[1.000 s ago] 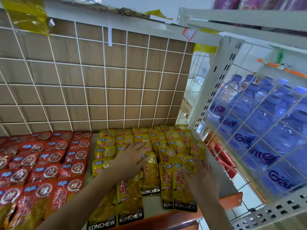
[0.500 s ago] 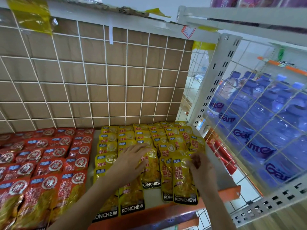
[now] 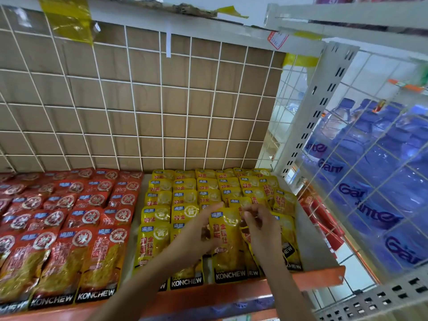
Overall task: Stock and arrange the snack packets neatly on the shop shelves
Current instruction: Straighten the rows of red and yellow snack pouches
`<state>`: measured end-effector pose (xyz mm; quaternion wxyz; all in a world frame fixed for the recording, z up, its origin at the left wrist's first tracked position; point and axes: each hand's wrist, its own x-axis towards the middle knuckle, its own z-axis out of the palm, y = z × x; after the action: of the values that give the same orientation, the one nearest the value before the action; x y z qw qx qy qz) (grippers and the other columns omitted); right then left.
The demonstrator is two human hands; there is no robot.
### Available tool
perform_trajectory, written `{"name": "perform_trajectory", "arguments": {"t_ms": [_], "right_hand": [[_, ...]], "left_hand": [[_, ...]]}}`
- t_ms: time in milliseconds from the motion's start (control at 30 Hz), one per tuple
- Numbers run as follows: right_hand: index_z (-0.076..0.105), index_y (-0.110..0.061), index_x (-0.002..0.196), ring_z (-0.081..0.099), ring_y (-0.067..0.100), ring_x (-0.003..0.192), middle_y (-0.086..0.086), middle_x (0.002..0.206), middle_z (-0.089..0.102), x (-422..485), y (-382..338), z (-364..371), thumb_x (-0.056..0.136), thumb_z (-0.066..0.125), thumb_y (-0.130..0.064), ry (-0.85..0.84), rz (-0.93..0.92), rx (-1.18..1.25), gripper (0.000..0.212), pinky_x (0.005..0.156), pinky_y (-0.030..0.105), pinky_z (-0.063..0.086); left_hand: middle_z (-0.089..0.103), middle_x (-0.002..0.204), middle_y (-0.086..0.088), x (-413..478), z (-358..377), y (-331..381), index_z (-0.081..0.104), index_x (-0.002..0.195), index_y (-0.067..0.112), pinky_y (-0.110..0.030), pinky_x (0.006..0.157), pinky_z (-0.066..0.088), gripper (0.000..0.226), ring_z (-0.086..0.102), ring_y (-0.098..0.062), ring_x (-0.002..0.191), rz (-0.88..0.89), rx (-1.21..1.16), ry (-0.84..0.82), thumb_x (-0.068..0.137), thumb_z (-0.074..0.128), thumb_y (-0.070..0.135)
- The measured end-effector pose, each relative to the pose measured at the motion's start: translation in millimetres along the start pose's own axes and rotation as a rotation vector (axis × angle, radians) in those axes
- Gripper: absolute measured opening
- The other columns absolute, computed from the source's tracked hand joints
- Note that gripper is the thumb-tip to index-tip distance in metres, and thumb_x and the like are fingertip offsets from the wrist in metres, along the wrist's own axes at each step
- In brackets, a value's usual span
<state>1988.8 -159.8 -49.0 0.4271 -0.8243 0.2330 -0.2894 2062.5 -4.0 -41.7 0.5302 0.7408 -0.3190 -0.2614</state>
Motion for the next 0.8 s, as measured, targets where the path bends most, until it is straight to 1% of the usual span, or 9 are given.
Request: {"name": "perform_trajectory", "arguments": {"t_ms": [100,167,233,300,367,467,533,700,800], "right_hand": [[0.064,-0.018,0.102,0.063,0.022,0.090,0.001,0.100,0.065,-5.5,19.2,5.0,0.080,0.056,-0.017,0.007,-0.278,-0.391,0.023,0.079,0.035,0.050],[0.064,-0.020,0.107,0.058,0.022,0.104,0.001,0.110,0.064,-9.6,31.6,10.4,0.074,0.053,-0.033,-0.060,-0.366,-0.653,0.038,0.091,0.041,0.045],[0.061,-0.025,0.113,0.045,0.020,0.116,0.000,0.119,0.061,-13.4,35.2,13.8,0.073,0.041,-0.051,-0.146,-0.374,-0.794,0.052,0.103,0.038,0.033],[0.055,-0.027,0.117,0.038,0.021,0.120,0.001,0.124,0.059,-14.1,40.5,14.0,0.070,0.038,-0.058,-0.208,-0.385,-0.837,0.060,0.107,0.040,0.028],[0.052,-0.028,0.119,0.037,0.022,0.120,0.001,0.124,0.060,-12.9,40.7,11.9,0.068,0.038,-0.060,-0.259,-0.368,-0.849,0.062,0.100,0.043,0.031],[0.047,-0.030,0.125,0.035,0.022,0.126,0.000,0.132,0.054,-11.9,42.8,8.6,0.069,0.041,-0.061,-0.337,-0.354,-0.836,0.064,0.100,0.044,0.026],[0.042,-0.032,0.130,0.034,0.025,0.133,0.000,0.140,0.046,-10.8,45.3,6.1,0.069,0.044,-0.060,-0.376,-0.333,-0.778,0.067,0.104,0.044,0.018],[0.046,-0.030,0.126,0.031,0.022,0.126,0.002,0.133,0.054,-9.8,48.4,2.0,0.069,0.041,-0.056,-0.360,-0.385,-0.740,0.062,0.098,0.047,0.033],[0.048,-0.029,0.129,0.024,0.019,0.130,0.001,0.137,0.050,-10.5,51.7,2.1,0.076,0.039,-0.053,-0.351,-0.403,-0.699,0.058,0.103,0.046,0.026]], "left_hand": [[0.062,0.113,0.004,-6.4,-9.3,-11.2,0.035,0.132,0.048,-0.033,0.092,0.051,0.072,0.058,-0.014,0.111,-0.061,0.100,0.078,0.083,0.068,0.006],[0.066,0.103,0.002,-9.0,-14.9,-14.2,0.034,0.136,0.042,-0.025,0.085,0.052,0.071,0.062,-0.010,0.099,-0.071,0.160,0.101,0.084,0.068,0.008],[0.064,0.100,0.005,-9.3,-17.2,-13.4,0.034,0.137,0.039,-0.020,0.076,0.054,0.071,0.064,-0.005,0.088,-0.078,0.186,0.128,0.084,0.068,0.007],[0.060,0.108,0.009,-7.6,-16.4,-13.0,0.033,0.138,0.040,-0.011,0.069,0.050,0.072,0.061,0.001,0.085,-0.085,0.237,0.145,0.083,0.068,0.008],[0.055,0.120,0.008,-5.9,-14.9,-13.2,0.034,0.139,0.037,-0.008,0.071,0.046,0.072,0.057,0.000,0.091,-0.082,0.324,0.150,0.082,0.070,0.011],[0.045,0.136,0.007,-3.9,-11.8,-12.0,0.034,0.142,0.034,-0.019,0.094,0.041,0.073,0.046,-0.009,0.114,-0.071,0.489,0.176,0.081,0.072,0.021],[0.039,0.140,0.008,-1.7,-8.7,-11.6,0.031,0.143,0.035,-0.028,0.106,0.028,0.072,0.033,-0.013,0.128,-0.078,0.656,0.181,0.082,0.069,0.031],[0.036,0.135,0.009,4.0,1.5,-19.7,0.029,0.144,0.036,-0.032,0.103,0.019,0.073,0.026,-0.015,0.128,-0.092,0.888,0.185,0.081,0.064,0.049],[0.037,0.139,0.006,1.2,7.4,-27.5,0.043,0.138,0.034,-0.037,0.106,0.018,0.067,0.025,-0.018,0.131,-0.020,0.854,0.269,0.077,0.066,0.051]]}}
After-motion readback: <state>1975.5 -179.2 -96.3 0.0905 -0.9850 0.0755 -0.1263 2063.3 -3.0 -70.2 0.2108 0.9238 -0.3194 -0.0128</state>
